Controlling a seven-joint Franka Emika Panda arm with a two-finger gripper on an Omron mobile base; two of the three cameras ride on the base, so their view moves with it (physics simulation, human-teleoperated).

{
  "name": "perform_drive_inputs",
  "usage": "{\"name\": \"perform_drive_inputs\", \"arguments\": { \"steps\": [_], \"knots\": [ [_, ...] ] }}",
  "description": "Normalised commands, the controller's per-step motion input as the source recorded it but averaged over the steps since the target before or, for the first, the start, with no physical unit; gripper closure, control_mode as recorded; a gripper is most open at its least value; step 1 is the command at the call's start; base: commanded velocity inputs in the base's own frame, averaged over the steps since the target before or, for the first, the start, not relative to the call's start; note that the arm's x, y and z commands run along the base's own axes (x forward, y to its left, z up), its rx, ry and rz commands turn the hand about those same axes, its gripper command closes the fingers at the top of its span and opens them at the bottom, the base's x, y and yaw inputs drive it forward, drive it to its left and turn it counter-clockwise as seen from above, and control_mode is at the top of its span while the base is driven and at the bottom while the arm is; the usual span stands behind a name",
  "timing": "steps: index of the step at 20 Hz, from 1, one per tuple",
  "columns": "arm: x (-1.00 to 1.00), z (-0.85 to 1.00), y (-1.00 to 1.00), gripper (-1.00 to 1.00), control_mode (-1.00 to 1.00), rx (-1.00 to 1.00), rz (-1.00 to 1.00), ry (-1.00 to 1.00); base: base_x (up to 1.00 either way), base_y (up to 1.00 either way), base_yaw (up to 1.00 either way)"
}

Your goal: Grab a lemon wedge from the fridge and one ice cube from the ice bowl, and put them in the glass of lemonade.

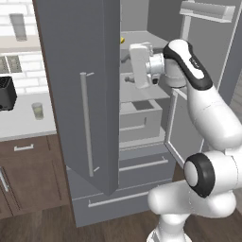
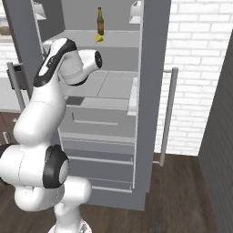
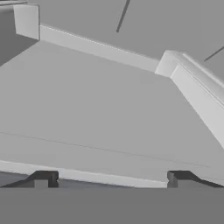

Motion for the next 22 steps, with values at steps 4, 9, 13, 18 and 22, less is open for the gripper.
{"name": "perform_drive_inputs", "arguments": {
  "steps": [4, 9, 13, 18, 22],
  "knots": [
    [0.38, 0.02, 0.0, -1.0, -1.0, 0.0, 0.01, 0.08, 0.0, 0.0, 0.0],
    [0.23, 0.0, 0.04, -1.0, -1.0, 0.0, 0.01, 0.11, 0.0, 0.0, 0.0],
    [0.01, 0.0, 0.09, -1.0, -1.0, 0.0, 0.04, 0.12, 0.0, 0.0, 0.0],
    [0.0, -0.15, 0.37, -1.0, -1.0, 0.0, 0.03, 0.08, 0.0, 0.0, 0.0],
    [-0.01, -0.23, 0.57, -1.0, -1.0, 0.0, 0.06, 0.02, 0.0, 0.0, 0.0]
  ]
}}
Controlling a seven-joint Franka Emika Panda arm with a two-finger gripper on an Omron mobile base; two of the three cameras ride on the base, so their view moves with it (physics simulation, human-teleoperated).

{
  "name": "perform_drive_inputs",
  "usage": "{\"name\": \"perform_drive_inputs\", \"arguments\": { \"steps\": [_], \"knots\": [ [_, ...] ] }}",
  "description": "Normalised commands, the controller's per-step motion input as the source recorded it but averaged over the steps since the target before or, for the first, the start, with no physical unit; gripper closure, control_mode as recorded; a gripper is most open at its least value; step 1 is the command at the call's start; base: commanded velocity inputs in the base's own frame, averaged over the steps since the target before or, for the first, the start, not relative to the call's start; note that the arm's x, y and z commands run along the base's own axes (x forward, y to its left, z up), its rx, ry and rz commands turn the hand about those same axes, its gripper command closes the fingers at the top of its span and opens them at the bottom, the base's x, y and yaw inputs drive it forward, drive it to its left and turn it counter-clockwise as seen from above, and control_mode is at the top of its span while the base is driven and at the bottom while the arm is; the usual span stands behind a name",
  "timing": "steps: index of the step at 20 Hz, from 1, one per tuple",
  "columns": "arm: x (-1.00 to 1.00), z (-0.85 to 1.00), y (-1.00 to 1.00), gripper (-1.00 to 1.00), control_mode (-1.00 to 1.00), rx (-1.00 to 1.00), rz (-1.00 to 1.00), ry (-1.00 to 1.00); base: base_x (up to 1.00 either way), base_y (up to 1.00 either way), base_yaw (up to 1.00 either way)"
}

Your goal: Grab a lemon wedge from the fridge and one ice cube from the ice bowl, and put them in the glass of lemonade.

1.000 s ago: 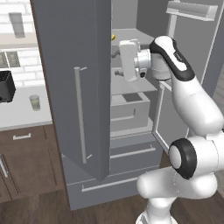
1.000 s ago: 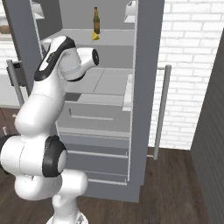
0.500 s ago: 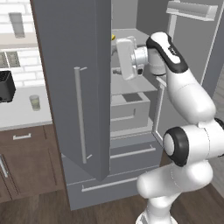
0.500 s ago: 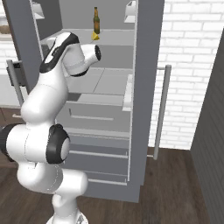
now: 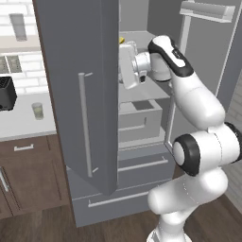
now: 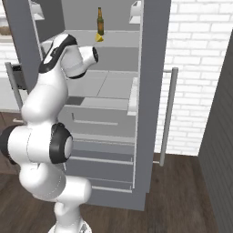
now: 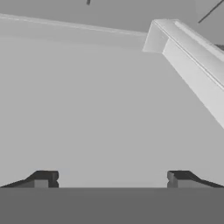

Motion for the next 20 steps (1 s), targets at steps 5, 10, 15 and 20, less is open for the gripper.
{"name": "perform_drive_inputs", "arguments": {
  "steps": [5, 10, 15, 20],
  "knots": [
    [-0.19, -0.11, 0.61, -1.0, -1.0, 0.0, 0.09, 0.01, 0.0, 0.0, 0.0],
    [-0.38, -0.01, 0.7, -1.0, -1.0, 0.01, 0.09, 0.0, 0.0, 0.0, 0.0],
    [-0.46, 0.0, 0.73, -1.0, -1.0, 0.02, 0.08, 0.0, 0.0, 0.0, 0.0],
    [-0.39, 0.0, 0.81, -1.0, -1.0, 0.0, 0.05, 0.0, 0.0, 0.0, 0.0]
  ]
}}
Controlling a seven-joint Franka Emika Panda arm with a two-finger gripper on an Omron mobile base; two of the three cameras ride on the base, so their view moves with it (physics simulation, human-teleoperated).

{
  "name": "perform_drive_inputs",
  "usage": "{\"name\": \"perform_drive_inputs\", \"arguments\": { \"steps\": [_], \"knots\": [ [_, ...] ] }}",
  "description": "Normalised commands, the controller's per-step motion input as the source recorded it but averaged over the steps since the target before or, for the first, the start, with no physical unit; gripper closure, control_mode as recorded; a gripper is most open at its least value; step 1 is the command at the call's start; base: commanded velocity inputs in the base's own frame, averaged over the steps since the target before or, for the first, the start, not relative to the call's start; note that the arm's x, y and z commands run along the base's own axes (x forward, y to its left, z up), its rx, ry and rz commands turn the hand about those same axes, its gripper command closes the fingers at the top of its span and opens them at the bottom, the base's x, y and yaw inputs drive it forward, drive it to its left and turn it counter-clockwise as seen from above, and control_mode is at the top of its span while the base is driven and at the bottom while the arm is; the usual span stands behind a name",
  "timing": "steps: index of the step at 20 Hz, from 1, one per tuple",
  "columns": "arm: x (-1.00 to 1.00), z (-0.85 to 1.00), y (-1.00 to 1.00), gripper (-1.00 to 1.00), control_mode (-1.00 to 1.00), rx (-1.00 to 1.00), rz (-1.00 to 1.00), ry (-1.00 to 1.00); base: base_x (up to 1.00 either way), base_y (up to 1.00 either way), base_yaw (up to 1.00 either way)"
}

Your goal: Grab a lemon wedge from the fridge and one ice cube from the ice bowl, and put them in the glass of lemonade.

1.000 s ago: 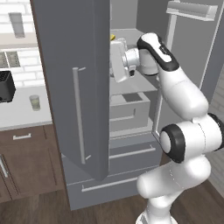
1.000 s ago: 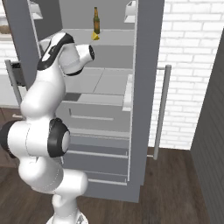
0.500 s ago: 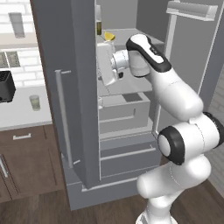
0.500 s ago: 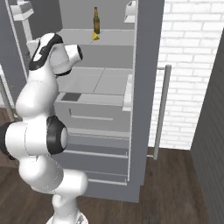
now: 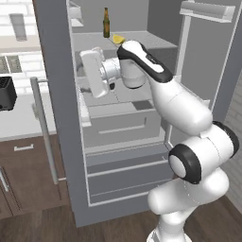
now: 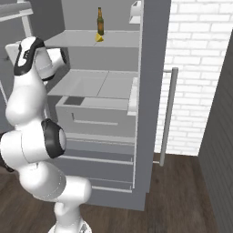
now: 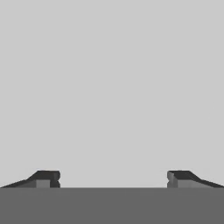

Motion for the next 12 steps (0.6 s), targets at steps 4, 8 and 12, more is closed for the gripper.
{"name": "perform_drive_inputs", "arguments": {
  "steps": [4, 8, 12],
  "knots": [
    [-0.38, 0.0, 0.82, -1.0, -1.0, 0.0, 0.01, 0.0, 0.0, 0.0, 0.0],
    [-0.29, 0.01, 0.69, -1.0, -1.0, 0.0, 0.0, 0.0, 0.0, 0.0, 0.0],
    [-0.19, 0.01, 0.12, -1.0, -1.0, -0.01, 0.0, 0.0, 0.0, 0.0, 0.0]
  ]
}}
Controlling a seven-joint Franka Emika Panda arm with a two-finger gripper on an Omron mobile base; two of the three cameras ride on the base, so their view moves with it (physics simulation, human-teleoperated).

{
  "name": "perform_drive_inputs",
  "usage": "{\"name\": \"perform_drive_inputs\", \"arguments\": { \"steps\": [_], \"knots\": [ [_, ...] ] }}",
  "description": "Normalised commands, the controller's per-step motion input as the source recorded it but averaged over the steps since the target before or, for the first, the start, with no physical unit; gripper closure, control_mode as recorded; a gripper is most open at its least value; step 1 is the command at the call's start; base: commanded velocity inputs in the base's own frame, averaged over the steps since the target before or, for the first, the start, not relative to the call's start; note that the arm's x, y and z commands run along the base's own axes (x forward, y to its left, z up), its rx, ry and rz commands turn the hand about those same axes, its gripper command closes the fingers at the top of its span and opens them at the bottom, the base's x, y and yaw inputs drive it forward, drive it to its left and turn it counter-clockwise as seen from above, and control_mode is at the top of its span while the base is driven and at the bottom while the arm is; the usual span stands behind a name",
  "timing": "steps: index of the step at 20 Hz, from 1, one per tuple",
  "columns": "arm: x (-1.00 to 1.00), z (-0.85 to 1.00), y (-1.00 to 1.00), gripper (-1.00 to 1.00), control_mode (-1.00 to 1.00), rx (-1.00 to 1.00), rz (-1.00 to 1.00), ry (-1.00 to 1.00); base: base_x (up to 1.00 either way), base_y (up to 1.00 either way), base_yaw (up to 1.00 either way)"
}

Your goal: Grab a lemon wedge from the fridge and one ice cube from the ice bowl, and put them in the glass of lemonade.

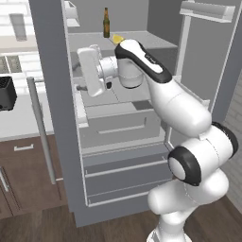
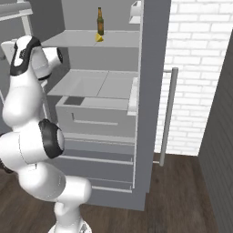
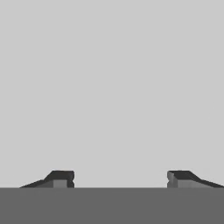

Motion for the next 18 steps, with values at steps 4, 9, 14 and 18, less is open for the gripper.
{"name": "perform_drive_inputs", "arguments": {
  "steps": [4, 9, 14, 18],
  "knots": [
    [-0.47, 0.02, -0.58, -1.0, -1.0, 0.0, 0.0, 0.0, 0.0, 0.0, 0.0],
    [-0.62, 0.03, -1.0, -1.0, -1.0, 0.0, 0.0, -0.03, 0.0, 0.0, 0.0],
    [-0.55, 0.04, -1.0, -1.0, -1.0, 0.0, 0.0, 0.0, 0.0, 0.0, 0.0],
    [-0.63, 0.04, -1.0, -1.0, -1.0, -0.05, 0.0, 0.0, 0.0, 0.0, 0.0]
  ]
}}
